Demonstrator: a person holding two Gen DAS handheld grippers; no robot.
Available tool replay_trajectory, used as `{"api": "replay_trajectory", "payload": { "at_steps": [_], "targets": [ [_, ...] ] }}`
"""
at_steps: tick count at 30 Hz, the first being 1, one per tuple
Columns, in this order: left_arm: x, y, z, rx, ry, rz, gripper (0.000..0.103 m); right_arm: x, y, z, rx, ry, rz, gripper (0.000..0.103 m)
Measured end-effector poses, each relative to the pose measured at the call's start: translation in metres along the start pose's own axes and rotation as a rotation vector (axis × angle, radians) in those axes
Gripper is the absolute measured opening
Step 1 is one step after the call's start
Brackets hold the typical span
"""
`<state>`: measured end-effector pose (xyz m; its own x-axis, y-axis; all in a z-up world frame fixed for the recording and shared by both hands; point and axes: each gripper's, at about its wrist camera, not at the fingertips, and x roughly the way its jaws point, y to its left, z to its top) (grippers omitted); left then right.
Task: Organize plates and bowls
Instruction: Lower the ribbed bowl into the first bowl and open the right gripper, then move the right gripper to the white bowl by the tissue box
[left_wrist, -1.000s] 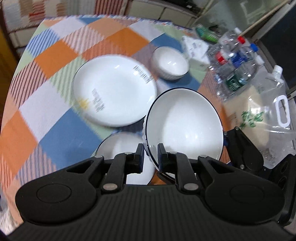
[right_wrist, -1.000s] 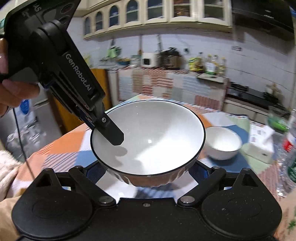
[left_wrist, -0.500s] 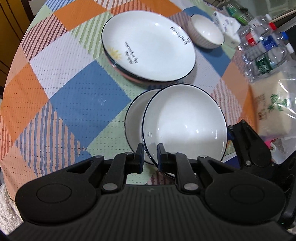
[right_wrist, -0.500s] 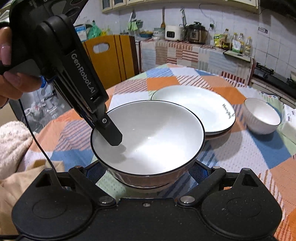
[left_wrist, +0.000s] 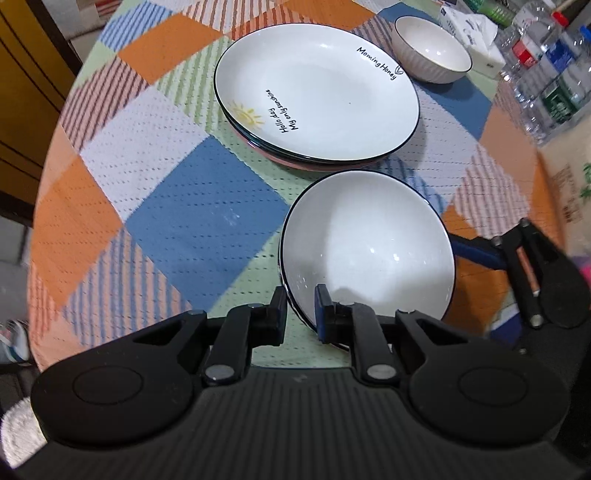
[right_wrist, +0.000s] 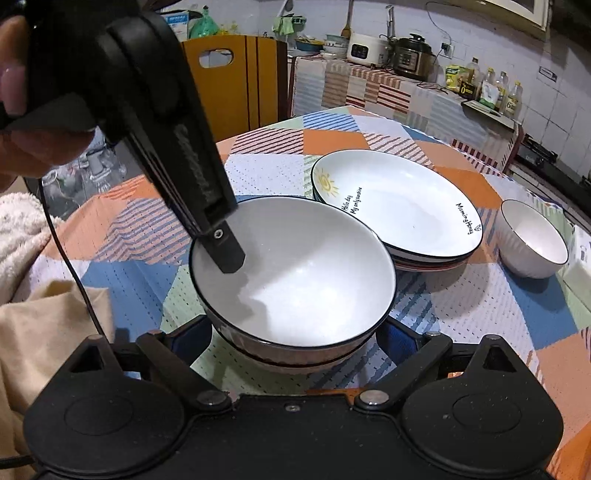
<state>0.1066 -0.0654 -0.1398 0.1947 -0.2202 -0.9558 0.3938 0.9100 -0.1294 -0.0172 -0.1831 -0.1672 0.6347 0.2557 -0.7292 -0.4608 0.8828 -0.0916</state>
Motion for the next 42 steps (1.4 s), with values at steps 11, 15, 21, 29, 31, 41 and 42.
{"api": "replay_trajectory", "payload": {
  "at_steps": [11,15,21,29,31,41,42],
  "targets": [
    [-0.008,0.0,-0.003,0.036,-0.047,0.027,0.023,-0.009,0.005,-0.004,-0.039,-0.022,-0.019,0.098],
    [-0.026,0.004,0.003,0.033,-0.096,0.021,0.027,-0.029,-0.003,-0.008,-0.033,-0.061,-0.012,0.098],
    [-0.054,0.003,0.019,0.033,-0.188,-0.045,0.029,-0.056,-0.036,-0.009,-0.004,-0.153,-0.054,0.098],
    [-0.067,-0.012,0.053,0.08,-0.304,-0.134,0.038,-0.062,-0.102,0.002,0.069,-0.22,-0.175,0.098],
    [-0.063,-0.016,0.061,0.094,-0.322,-0.144,0.039,-0.056,-0.12,0.007,0.114,-0.2,-0.177,0.098],
    [-0.023,-0.036,0.102,0.168,-0.365,-0.175,0.041,-0.008,-0.178,0.019,0.22,-0.082,-0.206,0.098],
    [-0.019,-0.039,0.106,0.18,-0.374,-0.171,0.041,-0.002,-0.184,0.019,0.235,-0.072,-0.202,0.098]
  ]
}}
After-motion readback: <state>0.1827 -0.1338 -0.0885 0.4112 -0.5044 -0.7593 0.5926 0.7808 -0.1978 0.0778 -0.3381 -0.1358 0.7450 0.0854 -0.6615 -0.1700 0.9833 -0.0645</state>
